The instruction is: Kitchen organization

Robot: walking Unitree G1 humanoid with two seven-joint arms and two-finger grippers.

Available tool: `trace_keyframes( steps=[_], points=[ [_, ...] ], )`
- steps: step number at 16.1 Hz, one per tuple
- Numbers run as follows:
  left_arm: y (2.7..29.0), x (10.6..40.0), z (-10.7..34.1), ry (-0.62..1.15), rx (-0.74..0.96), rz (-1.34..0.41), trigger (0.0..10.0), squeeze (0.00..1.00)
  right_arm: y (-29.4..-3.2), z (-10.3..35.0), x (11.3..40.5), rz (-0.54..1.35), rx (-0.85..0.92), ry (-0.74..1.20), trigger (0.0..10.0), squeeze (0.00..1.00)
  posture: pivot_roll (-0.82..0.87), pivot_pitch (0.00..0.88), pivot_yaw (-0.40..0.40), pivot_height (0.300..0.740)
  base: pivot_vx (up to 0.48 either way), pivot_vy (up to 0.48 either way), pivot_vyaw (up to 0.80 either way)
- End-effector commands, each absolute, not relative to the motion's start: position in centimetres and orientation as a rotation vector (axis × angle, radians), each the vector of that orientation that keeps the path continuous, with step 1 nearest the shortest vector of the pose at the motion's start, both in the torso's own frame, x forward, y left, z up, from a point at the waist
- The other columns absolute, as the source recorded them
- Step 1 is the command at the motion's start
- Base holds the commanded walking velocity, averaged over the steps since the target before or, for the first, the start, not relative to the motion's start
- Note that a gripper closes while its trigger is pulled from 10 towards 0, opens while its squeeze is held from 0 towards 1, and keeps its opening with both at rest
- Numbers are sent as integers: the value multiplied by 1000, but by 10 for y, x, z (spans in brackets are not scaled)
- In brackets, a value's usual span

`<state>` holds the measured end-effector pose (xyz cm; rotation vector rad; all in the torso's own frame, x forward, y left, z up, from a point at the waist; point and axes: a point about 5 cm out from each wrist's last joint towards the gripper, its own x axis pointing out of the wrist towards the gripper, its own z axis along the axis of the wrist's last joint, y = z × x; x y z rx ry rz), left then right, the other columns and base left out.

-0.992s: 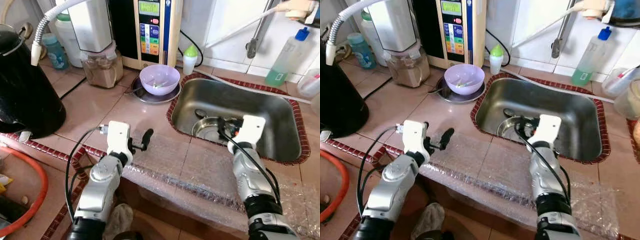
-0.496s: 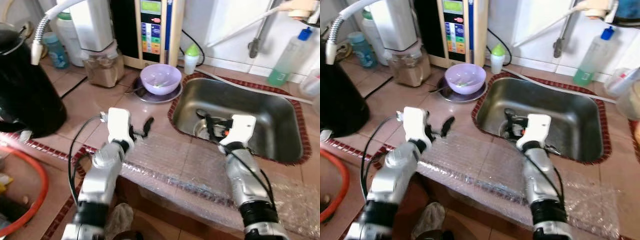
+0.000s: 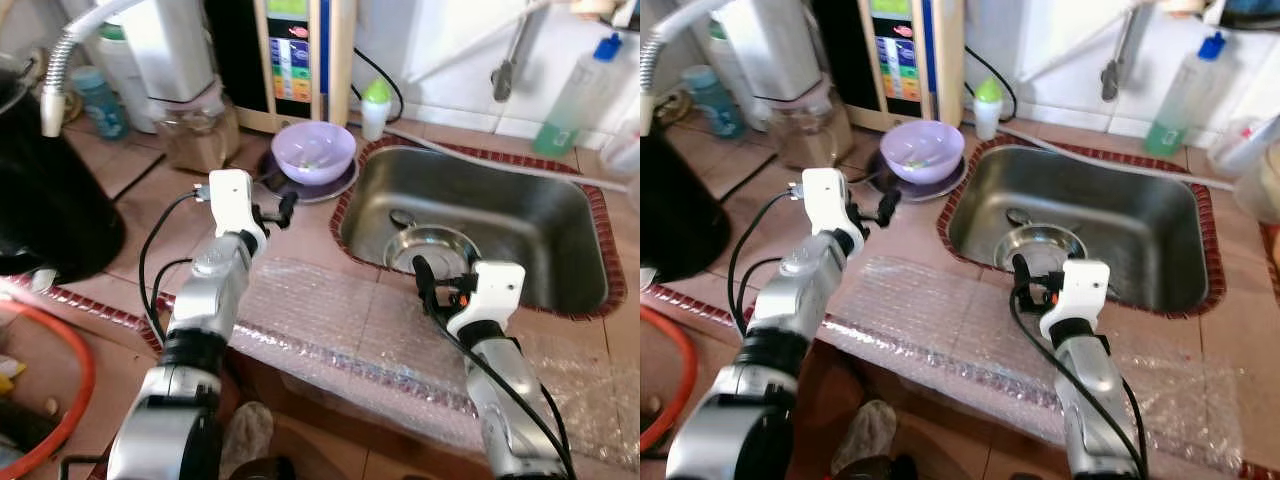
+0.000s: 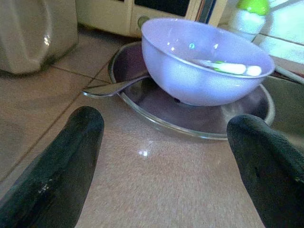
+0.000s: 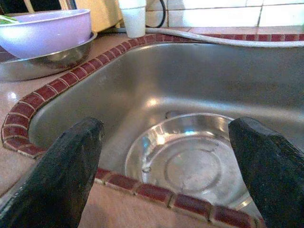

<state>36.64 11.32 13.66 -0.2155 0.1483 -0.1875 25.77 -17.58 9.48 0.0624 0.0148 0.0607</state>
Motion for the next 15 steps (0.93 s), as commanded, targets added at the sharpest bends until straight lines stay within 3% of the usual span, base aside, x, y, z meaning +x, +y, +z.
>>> trace_keyframes(
  steps=[1,10,15],
  points=[
    [115,371,138,155,-232,-165,10000,0,-176,98,255,50,71,21,10000,0,-157,124,96,740,0,0,0],
    [119,395,144,220,-254,-49,10000,0,-169,103,240,41,72,69,10000,0,-184,156,115,740,0,0,0],
    [128,399,142,286,-176,3,10000,0,-166,103,239,35,81,81,10000,0,-176,147,126,740,0,0,0]
  ],
)
